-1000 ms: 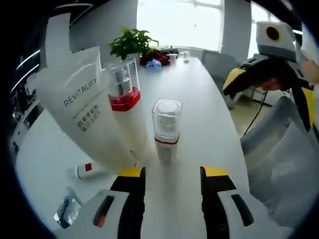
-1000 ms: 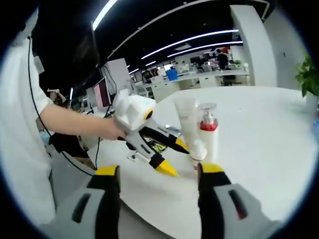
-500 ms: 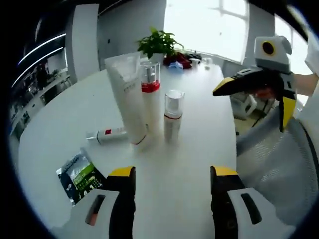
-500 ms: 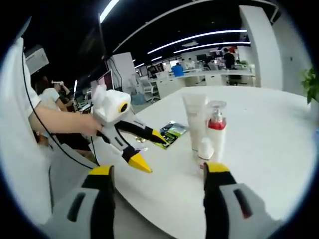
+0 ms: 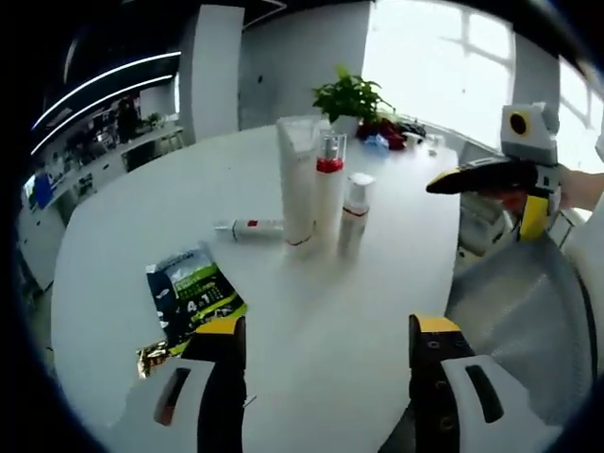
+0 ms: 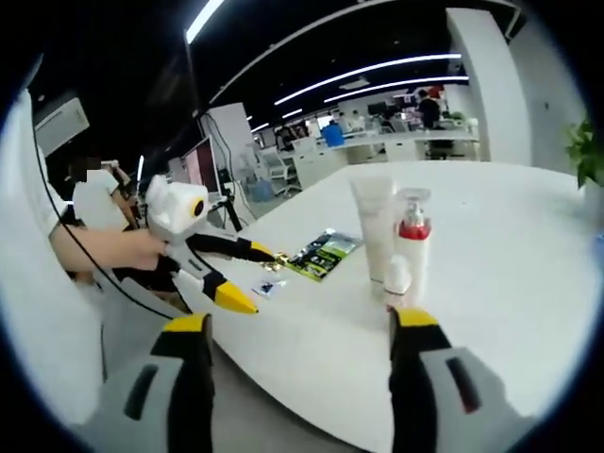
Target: Arrange the skincare products in the storage area until every visible bottle or jar stands upright without overlapping.
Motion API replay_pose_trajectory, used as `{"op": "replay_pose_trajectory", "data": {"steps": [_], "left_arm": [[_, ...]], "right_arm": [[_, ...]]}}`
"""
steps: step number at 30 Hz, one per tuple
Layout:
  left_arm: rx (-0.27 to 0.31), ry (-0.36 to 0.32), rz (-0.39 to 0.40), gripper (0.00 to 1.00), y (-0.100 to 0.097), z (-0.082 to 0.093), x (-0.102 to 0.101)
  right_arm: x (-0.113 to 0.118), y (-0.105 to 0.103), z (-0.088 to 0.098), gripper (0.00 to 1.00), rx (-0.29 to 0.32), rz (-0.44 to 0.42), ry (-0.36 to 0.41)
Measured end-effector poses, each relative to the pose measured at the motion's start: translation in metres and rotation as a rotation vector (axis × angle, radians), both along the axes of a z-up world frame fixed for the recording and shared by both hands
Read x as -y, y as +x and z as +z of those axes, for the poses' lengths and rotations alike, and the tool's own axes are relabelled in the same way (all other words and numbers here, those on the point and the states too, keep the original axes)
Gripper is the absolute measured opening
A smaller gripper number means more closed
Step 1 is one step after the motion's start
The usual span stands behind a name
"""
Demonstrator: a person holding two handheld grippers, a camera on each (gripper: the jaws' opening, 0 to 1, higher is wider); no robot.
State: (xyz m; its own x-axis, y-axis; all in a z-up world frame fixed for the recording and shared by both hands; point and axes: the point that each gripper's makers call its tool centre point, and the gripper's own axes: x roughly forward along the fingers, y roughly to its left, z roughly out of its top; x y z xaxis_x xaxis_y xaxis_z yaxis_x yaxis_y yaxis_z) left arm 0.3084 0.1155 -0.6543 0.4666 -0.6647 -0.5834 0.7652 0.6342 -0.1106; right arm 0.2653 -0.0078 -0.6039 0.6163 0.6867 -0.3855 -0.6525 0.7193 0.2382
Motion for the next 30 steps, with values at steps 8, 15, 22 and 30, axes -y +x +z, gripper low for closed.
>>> {"op": "replay_pose_trajectory", "data": {"steps": [8,15,22,30], "left_arm": [[0.036,-0.019,0.152,0.79,-0.009,0.009,-0.034],[0.052,-0.031,0.282,0.88,-0.019,0.015,-0.065],[0.041,-0.035,0.386,0.94,-0.026,0.012,-0.093],[0.053,-0.037,0.418,0.97,-0.03,0.019,-0.099]], "right_arm": [[-0.006,-0.003,0.001,0.8,-0.008,-0.009,0.026],[-0.011,-0.006,-0.002,0.82,-0.015,-0.005,0.021],[-0.009,-0.01,-0.006,0.84,-0.024,-0.021,0.03],[-0.003,-0.013,-0.009,0.87,-0.029,-0.058,0.032]]}}
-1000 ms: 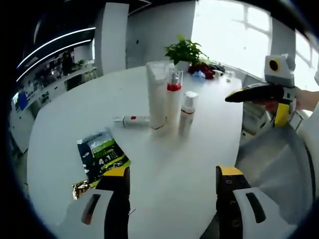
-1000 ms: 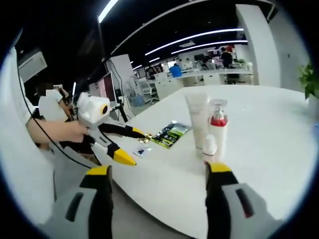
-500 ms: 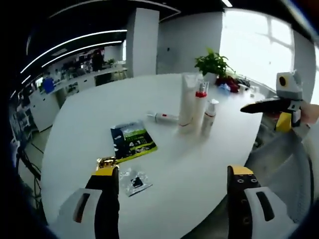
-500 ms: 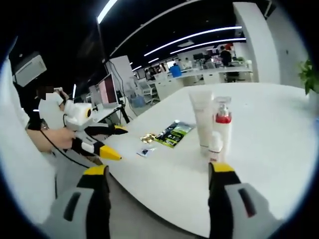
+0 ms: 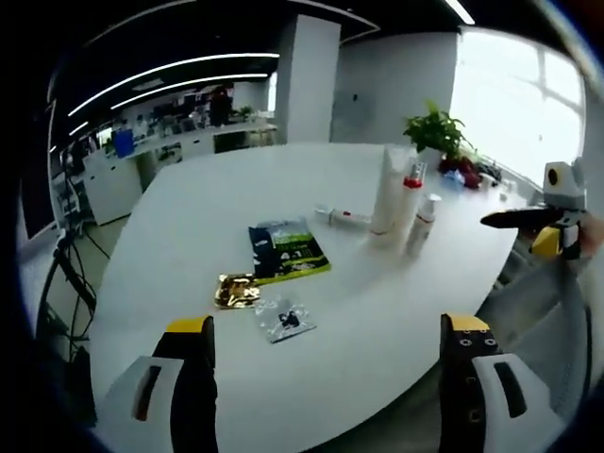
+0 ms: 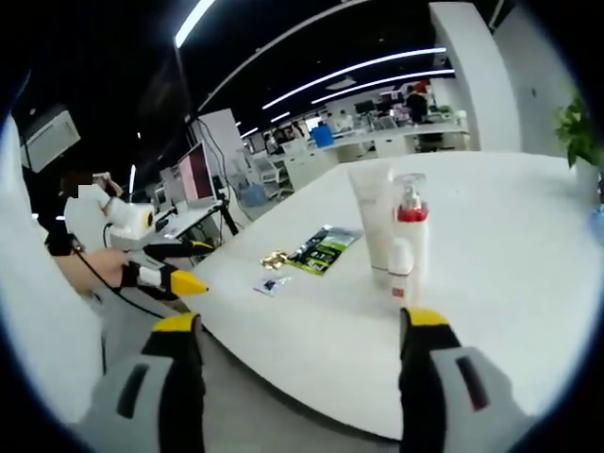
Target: Arrange the skincare products in the storage area until every visible bottle or jar stands upright without overlapping.
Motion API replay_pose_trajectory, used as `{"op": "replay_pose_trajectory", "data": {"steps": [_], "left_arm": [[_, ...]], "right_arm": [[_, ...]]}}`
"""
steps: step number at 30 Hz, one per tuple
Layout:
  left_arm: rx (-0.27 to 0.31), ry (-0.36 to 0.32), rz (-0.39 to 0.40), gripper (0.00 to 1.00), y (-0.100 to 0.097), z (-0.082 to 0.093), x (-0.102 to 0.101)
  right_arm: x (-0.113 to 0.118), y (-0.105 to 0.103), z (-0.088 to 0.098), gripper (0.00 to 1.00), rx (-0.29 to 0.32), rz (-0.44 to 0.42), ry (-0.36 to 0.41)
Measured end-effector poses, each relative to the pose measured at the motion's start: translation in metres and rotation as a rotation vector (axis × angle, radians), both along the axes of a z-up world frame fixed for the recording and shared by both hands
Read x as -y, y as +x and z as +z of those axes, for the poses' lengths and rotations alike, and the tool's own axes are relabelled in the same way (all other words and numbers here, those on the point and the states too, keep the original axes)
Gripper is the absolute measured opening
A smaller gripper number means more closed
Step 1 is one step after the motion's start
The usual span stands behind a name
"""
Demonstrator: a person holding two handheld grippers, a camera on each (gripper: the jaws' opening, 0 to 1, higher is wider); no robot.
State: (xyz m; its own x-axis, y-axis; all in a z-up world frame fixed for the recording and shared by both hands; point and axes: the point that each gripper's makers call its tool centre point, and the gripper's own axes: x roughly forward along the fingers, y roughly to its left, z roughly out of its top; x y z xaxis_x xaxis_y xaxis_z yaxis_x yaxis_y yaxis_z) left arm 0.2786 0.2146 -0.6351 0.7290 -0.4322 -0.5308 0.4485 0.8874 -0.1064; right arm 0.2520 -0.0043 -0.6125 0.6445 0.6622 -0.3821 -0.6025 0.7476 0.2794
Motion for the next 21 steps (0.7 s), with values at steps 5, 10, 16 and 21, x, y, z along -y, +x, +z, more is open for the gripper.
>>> {"op": "replay_pose_trajectory", "data": {"steps": [5,10,16,21], "left_arm": [[0.02,0.007,-0.009,0.97,-0.003,0.003,-0.001],[0.041,-0.005,0.002,0.97,-0.004,0.009,-0.001],[0.055,0.004,0.016,0.97,-0.012,0.015,-0.005],[0.072,0.005,0.017,0.97,-0.014,0.016,-0.005]], "right_arm": [[0.001,0.002,0.0,0.9,0.005,-0.009,0.002],[0.0,0.001,-0.002,0.91,0.001,0.001,-0.019],[0.0,0.001,-0.005,0.94,-0.009,0.008,-0.031],[-0.004,0.001,-0.006,0.99,-0.014,0.044,-0.057]]}}
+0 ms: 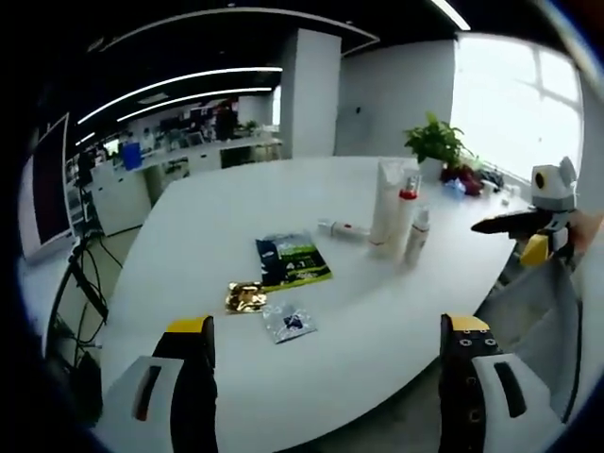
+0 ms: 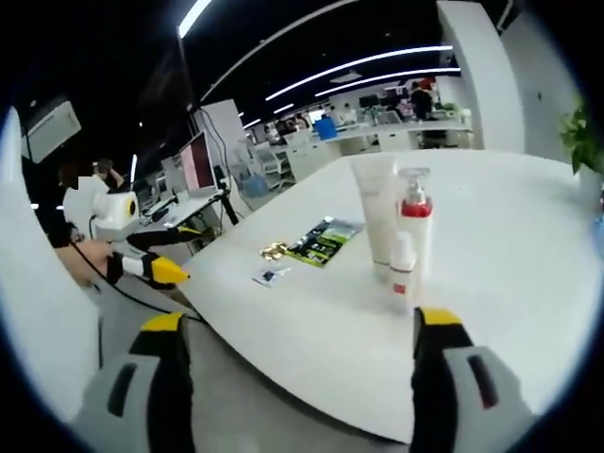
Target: Arrange the skincare products in the storage area until every visible bottle or jar stands upright without overlapping.
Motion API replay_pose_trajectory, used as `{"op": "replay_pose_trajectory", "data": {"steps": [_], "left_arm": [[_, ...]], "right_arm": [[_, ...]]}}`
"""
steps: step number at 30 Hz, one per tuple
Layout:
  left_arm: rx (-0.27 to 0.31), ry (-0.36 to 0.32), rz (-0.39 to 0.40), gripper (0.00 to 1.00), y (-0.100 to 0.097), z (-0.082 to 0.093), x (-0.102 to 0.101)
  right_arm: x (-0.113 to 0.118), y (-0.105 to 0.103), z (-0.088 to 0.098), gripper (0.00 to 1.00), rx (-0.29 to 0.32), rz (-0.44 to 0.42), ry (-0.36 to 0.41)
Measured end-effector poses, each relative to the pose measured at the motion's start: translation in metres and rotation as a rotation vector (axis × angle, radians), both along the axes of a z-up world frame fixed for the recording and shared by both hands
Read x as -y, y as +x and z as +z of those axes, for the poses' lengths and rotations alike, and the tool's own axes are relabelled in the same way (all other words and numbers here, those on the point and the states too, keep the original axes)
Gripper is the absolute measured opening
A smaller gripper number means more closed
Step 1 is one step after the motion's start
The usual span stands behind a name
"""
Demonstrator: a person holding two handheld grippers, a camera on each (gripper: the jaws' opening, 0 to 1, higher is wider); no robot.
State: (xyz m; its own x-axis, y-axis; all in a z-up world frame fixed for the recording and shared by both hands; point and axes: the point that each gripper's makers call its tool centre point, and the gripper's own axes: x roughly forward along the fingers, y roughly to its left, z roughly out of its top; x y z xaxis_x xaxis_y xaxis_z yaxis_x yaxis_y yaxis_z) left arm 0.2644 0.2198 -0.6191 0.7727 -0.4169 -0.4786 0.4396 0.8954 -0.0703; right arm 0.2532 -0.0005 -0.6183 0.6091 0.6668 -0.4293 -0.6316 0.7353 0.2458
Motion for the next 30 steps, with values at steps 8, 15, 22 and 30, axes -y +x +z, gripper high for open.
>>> {"op": "replay_pose_trajectory", "data": {"steps": [8,15,22,30], "left_arm": [[0.012,-0.043,0.029,0.97,0.003,0.001,-0.006],[0.005,-0.024,-0.007,0.97,0.0,-0.003,0.0],[-0.035,-0.06,-0.018,0.93,-0.003,-0.006,0.003],[-0.033,-0.082,0.006,0.92,-0.001,-0.004,-0.002]], "right_arm": [[0.002,0.021,0.02,1.0,0.026,0.024,-0.033],[0.012,0.065,0.045,1.0,0.056,0.035,-0.097],[0.005,0.112,0.074,0.97,0.097,0.08,-0.158],[-0.018,0.163,0.102,0.95,0.148,0.153,-0.188]]}}
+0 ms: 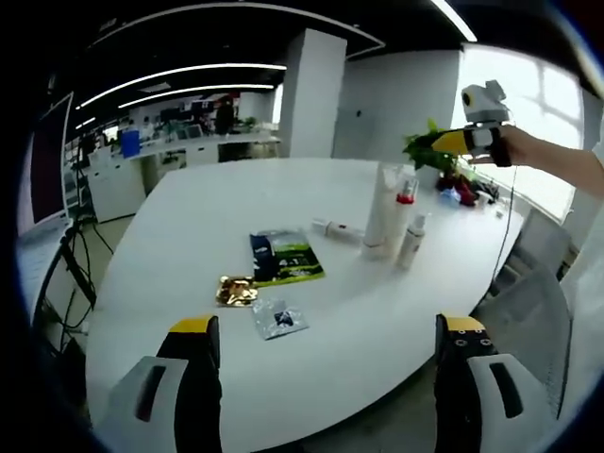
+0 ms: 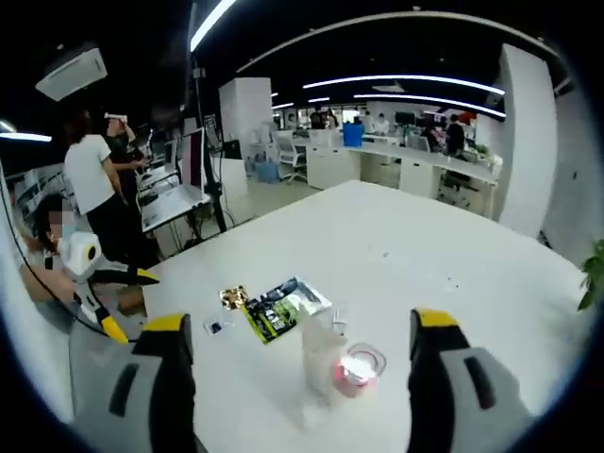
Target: Arrange the skincare products in the storage area until every visible bottle or jar stands upright without overlapping.
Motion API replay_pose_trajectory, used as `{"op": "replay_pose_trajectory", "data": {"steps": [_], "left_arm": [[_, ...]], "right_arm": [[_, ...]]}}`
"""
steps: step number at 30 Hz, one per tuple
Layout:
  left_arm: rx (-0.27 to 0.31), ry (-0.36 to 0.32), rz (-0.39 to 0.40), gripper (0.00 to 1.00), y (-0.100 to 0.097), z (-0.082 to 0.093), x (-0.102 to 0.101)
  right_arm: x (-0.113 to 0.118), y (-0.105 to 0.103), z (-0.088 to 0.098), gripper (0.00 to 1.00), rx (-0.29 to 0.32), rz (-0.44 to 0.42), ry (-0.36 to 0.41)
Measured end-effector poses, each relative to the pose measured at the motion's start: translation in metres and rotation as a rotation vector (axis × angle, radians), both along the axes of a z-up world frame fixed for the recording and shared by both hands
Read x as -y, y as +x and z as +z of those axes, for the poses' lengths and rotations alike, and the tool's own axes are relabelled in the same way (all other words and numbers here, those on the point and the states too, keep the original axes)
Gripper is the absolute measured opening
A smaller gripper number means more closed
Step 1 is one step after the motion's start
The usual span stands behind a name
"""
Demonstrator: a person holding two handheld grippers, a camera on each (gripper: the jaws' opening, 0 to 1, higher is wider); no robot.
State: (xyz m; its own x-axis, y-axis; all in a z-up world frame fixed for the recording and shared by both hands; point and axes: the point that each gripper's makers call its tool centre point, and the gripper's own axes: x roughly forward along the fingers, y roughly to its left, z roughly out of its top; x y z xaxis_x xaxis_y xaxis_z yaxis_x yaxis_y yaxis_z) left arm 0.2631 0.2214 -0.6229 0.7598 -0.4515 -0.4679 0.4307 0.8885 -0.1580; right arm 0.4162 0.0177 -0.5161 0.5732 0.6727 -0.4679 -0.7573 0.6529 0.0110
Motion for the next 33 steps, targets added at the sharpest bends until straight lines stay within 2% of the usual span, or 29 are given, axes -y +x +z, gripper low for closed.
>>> {"op": "replay_pose_trajectory", "data": {"steps": [9,14,16,20,22,27,28,30,33], "left_arm": [[-0.008,-0.032,0.026,0.92,0.001,0.001,-0.003],[-0.018,-0.07,0.053,0.9,0.003,0.002,-0.007],[-0.02,-0.084,0.064,0.89,0.003,0.003,-0.008],[-0.041,-0.094,0.088,0.88,0.003,0.001,-0.011],[-0.042,-0.097,0.096,0.88,0.003,0.001,-0.012],[-0.049,-0.099,0.115,0.88,0.004,-0.001,-0.015],[-0.052,-0.102,0.117,0.87,0.004,-0.002,-0.016],[-0.058,-0.106,0.119,0.87,0.004,-0.002,-0.016],[-0.062,-0.106,0.135,0.87,0.005,-0.003,-0.018]], "right_arm": [[-0.018,0.052,0.016,0.89,0.004,0.046,-0.074],[-0.026,0.082,0.014,0.88,-0.04,0.068,-0.074],[-0.028,0.095,0.004,0.88,-0.081,0.082,-0.087],[-0.019,0.129,-0.029,0.86,-0.169,0.104,-0.164],[-0.017,0.139,-0.046,0.85,-0.206,0.106,-0.188],[-0.019,0.139,-0.093,0.83,-0.328,0.14,-0.241],[-0.019,0.134,-0.105,0.82,-0.343,0.159,-0.281],[-0.016,0.137,-0.121,0.83,-0.335,0.165,-0.336],[-0.016,0.136,-0.145,0.81,-0.376,0.175,-0.384]]}}
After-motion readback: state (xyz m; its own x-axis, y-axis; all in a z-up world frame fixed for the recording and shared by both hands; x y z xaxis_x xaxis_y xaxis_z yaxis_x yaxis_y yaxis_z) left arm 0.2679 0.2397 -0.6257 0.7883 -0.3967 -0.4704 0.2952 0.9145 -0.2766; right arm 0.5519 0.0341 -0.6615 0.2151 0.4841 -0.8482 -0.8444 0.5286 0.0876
